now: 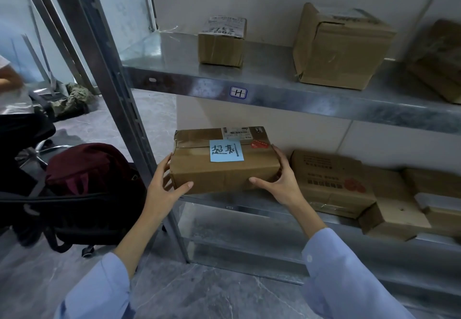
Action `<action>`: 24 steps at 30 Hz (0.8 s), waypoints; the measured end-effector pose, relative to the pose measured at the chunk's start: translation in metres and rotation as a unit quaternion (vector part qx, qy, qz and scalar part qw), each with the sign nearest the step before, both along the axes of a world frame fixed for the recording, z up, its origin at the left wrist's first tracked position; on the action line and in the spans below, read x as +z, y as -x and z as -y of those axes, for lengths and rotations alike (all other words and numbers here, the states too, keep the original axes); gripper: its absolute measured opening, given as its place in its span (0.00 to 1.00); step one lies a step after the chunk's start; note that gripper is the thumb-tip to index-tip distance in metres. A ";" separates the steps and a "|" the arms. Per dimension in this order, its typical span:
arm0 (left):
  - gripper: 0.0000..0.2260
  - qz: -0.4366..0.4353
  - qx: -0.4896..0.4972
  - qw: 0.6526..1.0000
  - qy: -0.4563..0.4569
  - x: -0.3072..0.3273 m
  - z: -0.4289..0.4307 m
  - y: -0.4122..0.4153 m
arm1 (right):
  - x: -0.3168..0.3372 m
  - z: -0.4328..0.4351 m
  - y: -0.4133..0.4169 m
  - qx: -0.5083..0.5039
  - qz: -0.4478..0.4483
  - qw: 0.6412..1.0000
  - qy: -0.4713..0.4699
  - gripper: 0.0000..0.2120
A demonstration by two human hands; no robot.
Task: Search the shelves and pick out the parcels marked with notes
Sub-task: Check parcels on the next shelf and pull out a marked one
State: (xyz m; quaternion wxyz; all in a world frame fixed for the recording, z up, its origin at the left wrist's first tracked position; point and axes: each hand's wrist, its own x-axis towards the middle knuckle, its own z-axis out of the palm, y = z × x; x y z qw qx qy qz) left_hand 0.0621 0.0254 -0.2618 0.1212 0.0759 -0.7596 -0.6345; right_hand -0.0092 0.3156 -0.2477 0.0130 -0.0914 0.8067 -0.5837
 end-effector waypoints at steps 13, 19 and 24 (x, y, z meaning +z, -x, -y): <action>0.41 -0.009 -0.029 0.999 0.045 -0.003 -0.002 0.000 | -0.003 -0.014 -0.003 -0.005 -0.007 1.000 -0.026 0.45; 0.41 -0.015 -0.023 0.998 0.048 -0.001 -0.009 -0.004 | -0.001 -0.021 -0.007 0.007 0.005 1.000 -0.017 0.45; 0.40 -0.024 -0.028 0.998 0.056 -0.005 -0.008 -0.006 | -0.003 -0.020 -0.022 0.008 0.025 0.999 0.028 0.42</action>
